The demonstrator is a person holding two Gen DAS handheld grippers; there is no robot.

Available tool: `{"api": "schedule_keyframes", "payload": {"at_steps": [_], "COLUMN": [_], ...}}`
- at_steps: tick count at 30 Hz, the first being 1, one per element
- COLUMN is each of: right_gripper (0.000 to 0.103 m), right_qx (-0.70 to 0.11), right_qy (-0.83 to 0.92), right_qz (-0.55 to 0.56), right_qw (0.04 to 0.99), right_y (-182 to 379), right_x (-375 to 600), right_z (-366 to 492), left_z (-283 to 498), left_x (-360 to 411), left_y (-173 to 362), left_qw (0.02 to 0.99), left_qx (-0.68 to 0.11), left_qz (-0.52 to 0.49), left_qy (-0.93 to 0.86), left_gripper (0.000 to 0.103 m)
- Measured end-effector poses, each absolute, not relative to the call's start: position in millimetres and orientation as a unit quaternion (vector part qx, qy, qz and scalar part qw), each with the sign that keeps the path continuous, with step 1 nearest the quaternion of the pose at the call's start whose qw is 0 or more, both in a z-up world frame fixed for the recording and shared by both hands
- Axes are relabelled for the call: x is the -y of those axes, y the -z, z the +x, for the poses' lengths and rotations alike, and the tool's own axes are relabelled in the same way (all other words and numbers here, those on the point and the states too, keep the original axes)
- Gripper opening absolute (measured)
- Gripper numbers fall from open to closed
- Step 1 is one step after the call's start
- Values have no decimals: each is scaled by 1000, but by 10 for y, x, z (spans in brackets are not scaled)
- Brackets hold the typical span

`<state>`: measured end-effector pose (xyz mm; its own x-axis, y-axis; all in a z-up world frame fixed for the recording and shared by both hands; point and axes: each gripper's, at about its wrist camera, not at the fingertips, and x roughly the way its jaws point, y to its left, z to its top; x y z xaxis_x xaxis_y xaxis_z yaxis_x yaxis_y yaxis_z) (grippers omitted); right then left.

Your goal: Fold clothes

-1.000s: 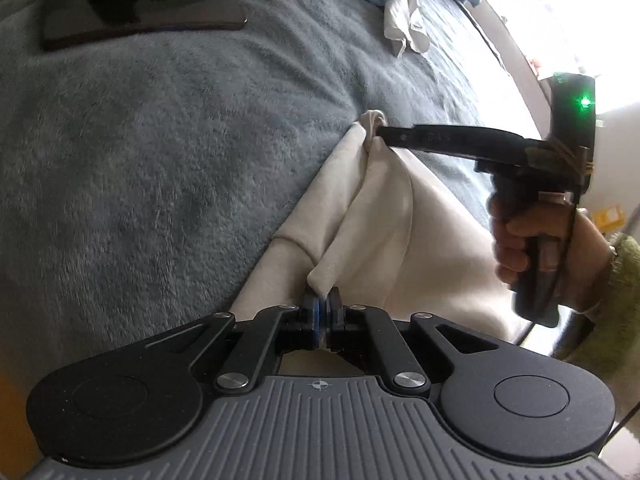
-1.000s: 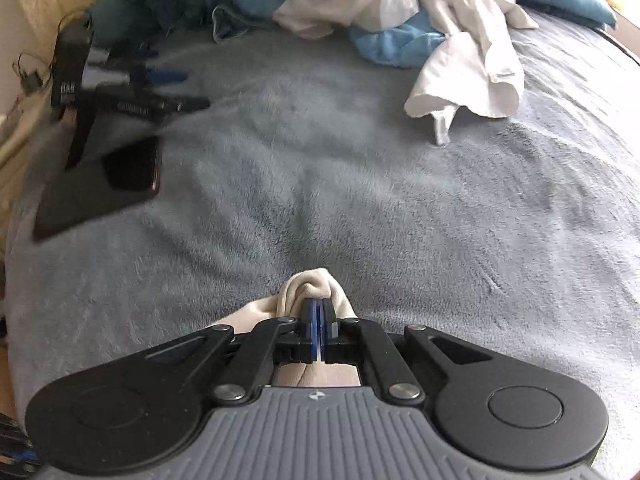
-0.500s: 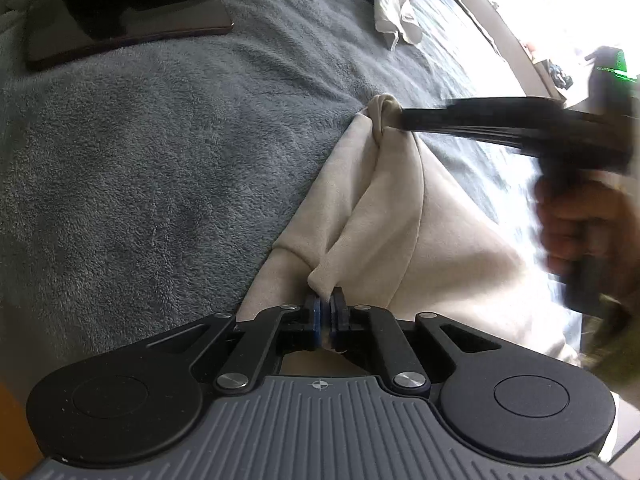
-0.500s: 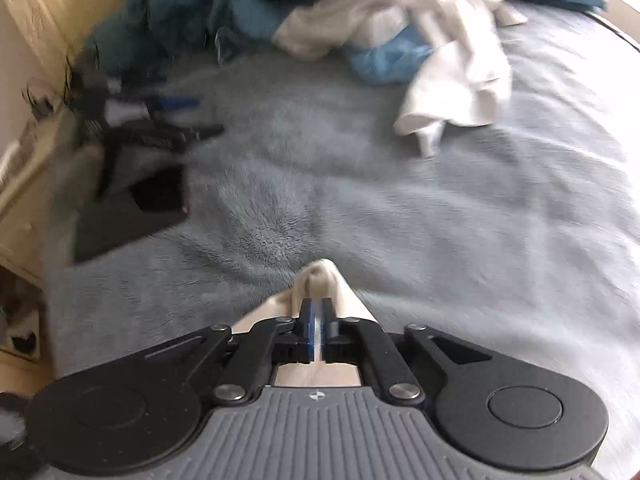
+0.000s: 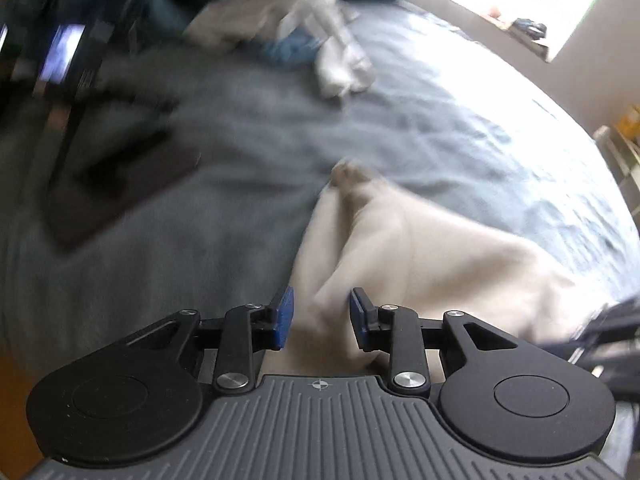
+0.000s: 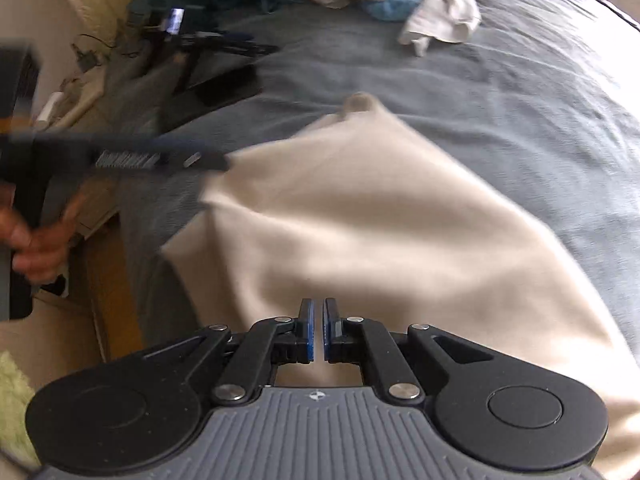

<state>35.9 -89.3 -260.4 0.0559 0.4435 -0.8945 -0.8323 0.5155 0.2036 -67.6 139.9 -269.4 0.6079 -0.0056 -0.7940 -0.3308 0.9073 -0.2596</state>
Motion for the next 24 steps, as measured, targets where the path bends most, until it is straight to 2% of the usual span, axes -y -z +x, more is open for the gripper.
{"api": "schedule_keyframes", "payload": {"at_steps": [3, 8, 13, 16, 21, 24], "right_gripper": [6, 5, 6, 18, 18, 18], "right_qx": [-504, -544, -525, -517, -530, -533], "right_qy": [-460, -421, -412, -399, -363, -352], "right_qz": [-188, -196, -154, -140, -124, -116], "right_qw": [707, 699, 728, 745, 756, 760], "right_y": [2714, 3084, 2769, 2768, 2936, 2943], "right_x": [850, 912, 992, 935, 865, 878], "right_z": [172, 18, -36, -39, -40, -40], "left_z": [-541, -405, -182, -61, 242, 424], "left_x": [-1349, -1433, -1508, -1523, -1570, -1602], "left_y": [2609, 2636, 2772, 2851, 3103, 3245], "left_qw": [883, 874, 861, 850, 829, 820], "left_qx": [-424, -442, -475, -499, -530, -539], "left_qz": [-183, -190, -182, -172, -178, -190], "left_qy": [-82, -69, -29, 0, 30, 35], "left_gripper": [31, 31, 30, 31, 49, 47]}}
